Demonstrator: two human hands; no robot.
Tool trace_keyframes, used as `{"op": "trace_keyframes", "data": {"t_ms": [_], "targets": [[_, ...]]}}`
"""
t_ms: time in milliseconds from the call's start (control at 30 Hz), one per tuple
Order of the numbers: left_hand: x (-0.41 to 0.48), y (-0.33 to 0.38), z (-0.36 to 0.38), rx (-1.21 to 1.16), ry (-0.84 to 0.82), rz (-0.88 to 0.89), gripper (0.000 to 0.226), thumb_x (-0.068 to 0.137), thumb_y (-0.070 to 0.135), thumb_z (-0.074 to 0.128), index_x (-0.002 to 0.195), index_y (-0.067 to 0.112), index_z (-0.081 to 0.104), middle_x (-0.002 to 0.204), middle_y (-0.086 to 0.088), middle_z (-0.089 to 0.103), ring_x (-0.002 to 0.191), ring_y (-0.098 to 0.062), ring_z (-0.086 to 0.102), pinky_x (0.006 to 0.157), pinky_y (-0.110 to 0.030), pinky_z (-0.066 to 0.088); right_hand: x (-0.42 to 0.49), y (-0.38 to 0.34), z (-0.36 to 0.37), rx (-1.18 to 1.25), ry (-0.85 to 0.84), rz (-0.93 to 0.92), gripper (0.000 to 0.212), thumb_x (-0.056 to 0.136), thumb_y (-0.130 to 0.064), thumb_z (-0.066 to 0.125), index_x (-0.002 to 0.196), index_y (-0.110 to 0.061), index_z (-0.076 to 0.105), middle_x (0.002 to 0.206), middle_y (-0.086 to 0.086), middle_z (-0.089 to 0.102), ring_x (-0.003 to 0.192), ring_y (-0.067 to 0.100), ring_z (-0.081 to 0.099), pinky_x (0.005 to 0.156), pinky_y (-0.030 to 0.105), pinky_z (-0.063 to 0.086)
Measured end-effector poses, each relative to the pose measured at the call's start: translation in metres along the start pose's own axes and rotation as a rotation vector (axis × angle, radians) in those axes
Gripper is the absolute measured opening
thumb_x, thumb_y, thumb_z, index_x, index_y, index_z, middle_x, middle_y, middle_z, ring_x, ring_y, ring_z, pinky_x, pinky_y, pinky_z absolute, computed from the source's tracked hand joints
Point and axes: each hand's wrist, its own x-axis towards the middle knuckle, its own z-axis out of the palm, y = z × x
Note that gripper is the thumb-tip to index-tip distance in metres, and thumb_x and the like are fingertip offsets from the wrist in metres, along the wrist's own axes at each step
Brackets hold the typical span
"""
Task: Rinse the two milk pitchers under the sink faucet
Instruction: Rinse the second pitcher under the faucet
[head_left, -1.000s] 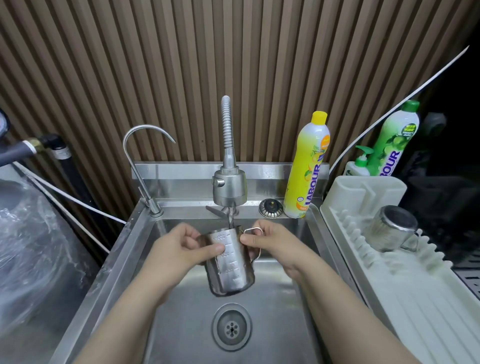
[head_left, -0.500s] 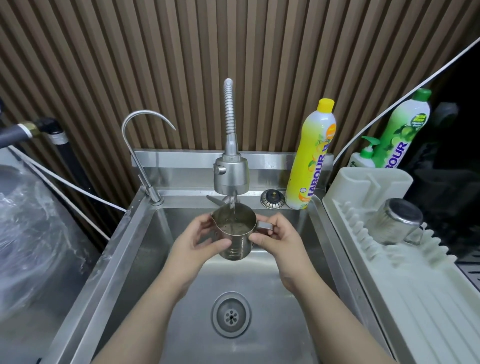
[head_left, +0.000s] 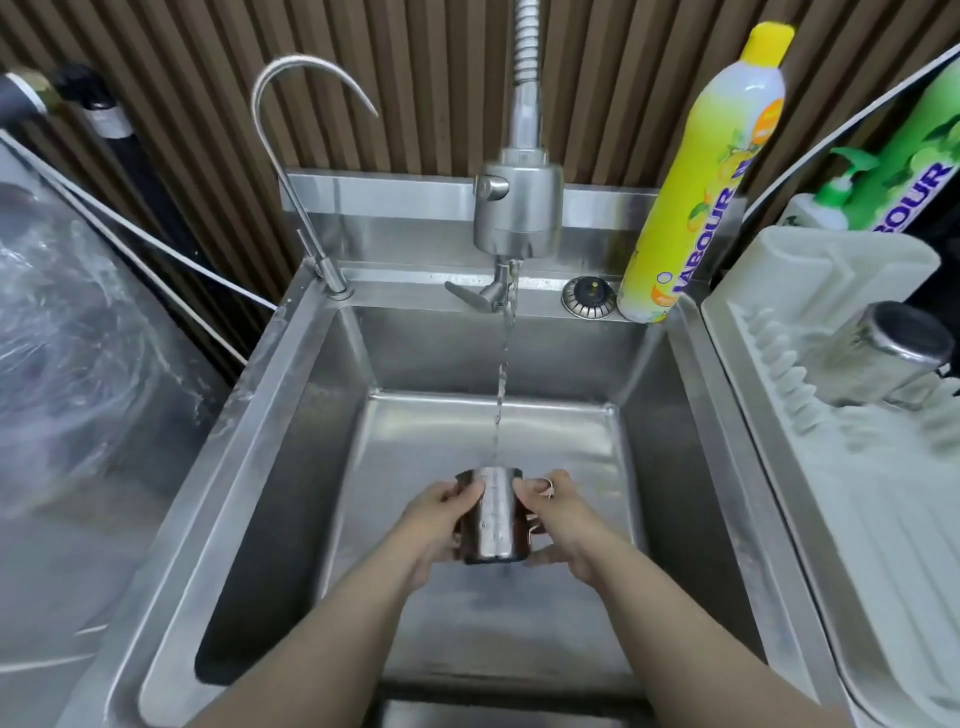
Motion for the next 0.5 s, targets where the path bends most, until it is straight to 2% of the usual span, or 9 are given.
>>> {"op": "trace_keyframes", "data": {"t_ms": [67, 200, 300, 367, 433, 500], "targets": [[0.003, -0.01, 0.0, 0.057, -0.002, -0.167, 0.028, 0.087, 0.039, 0.06, 0.098, 0.013, 0.059, 0.083, -0.004, 0.065, 0.069, -0.017, 0.062, 0.056, -0.028, 0.05, 0.007, 0.014, 0.0, -0.028, -0.003, 0.167, 0.038, 0.09, -0.041, 0.054, 0.111, -0.013, 0.037, 0.101, 0.011, 0.057, 0.072, 0.022, 0.058, 0.056, 0.039, 0.057], [0.007, -0.022, 0.003, 0.101, 0.009, -0.287, 0.034, 0.086, 0.039, 0.061, 0.102, 0.009, 0.06, 0.079, -0.006, 0.06, 0.067, -0.018, 0.057, 0.055, -0.027, 0.046, 0.009, 0.028, 0.005, 0.018, 0.033, 0.301, 0.026, 0.093, -0.036, 0.05, 0.105, -0.019, 0.035, 0.077, 0.009, 0.048, 0.052, 0.019, 0.047, 0.049, 0.032, 0.048], [0.006, -0.021, 0.006, 0.091, 0.036, -0.196, 0.03, 0.087, 0.033, 0.062, 0.111, 0.017, 0.052, 0.088, -0.007, 0.061, 0.072, -0.02, 0.057, 0.06, -0.027, 0.046, 0.004, 0.027, 0.005, 0.003, 0.036, 0.232, 0.015, 0.095, -0.03, 0.048, 0.101, -0.02, 0.038, 0.075, 0.009, 0.048, 0.053, 0.02, 0.046, 0.05, 0.03, 0.048], [0.0, -0.016, 0.006, 0.068, 0.03, -0.088, 0.029, 0.085, 0.032, 0.065, 0.11, 0.021, 0.054, 0.101, -0.005, 0.063, 0.081, -0.021, 0.06, 0.067, -0.029, 0.048, -0.003, 0.021, 0.0, 0.018, 0.063, 0.162, 0.01, 0.096, -0.028, 0.046, 0.098, -0.019, 0.044, 0.075, 0.01, 0.054, 0.056, 0.02, 0.051, 0.056, 0.031, 0.051], [-0.014, -0.005, 0.008, 0.046, -0.048, 0.015, 0.035, 0.08, 0.033, 0.07, 0.111, 0.024, 0.058, 0.111, 0.003, 0.064, 0.091, -0.019, 0.065, 0.072, -0.03, 0.051, -0.015, 0.014, -0.009, 0.065, 0.106, 0.08, 0.012, 0.095, -0.026, 0.046, 0.093, -0.017, 0.053, 0.079, 0.007, 0.06, 0.064, 0.018, 0.057, 0.063, 0.034, 0.054], [-0.025, 0.01, 0.015, 0.043, -0.161, 0.103, 0.044, 0.074, 0.029, 0.076, 0.115, 0.026, 0.06, 0.112, 0.004, 0.067, 0.094, -0.018, 0.069, 0.078, -0.036, 0.057, -0.034, 0.004, -0.023, 0.162, 0.15, -0.036, 0.018, 0.094, -0.024, 0.049, 0.096, -0.01, 0.06, 0.088, 0.005, 0.065, 0.075, 0.015, 0.062, 0.064, 0.03, 0.057]]}}
